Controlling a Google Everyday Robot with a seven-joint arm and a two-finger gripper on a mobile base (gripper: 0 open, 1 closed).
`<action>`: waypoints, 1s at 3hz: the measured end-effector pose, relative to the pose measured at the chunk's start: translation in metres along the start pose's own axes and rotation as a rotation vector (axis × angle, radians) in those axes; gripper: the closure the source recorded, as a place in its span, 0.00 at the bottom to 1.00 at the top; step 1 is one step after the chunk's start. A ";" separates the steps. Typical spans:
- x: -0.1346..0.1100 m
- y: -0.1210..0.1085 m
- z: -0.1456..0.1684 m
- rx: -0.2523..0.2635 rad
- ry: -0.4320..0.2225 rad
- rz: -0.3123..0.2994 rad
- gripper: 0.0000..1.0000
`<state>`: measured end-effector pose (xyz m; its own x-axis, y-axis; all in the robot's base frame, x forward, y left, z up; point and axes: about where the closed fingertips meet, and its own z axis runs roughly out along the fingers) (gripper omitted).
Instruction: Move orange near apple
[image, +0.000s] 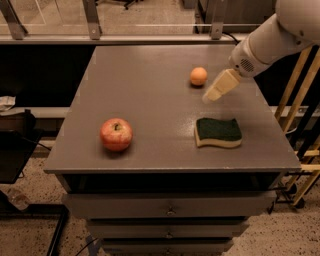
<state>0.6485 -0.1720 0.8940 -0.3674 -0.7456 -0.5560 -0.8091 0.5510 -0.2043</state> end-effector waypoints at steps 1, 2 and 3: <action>-0.010 -0.017 0.031 0.047 -0.045 0.093 0.00; -0.018 -0.025 0.042 0.046 -0.086 0.145 0.00; -0.024 -0.033 0.054 0.045 -0.113 0.184 0.00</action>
Offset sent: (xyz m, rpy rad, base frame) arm 0.0638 0.0186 -0.0193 0.1932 -0.0371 -0.1715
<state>0.7086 -0.1525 0.8707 -0.4514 -0.5855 -0.6734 -0.7107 0.6922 -0.1254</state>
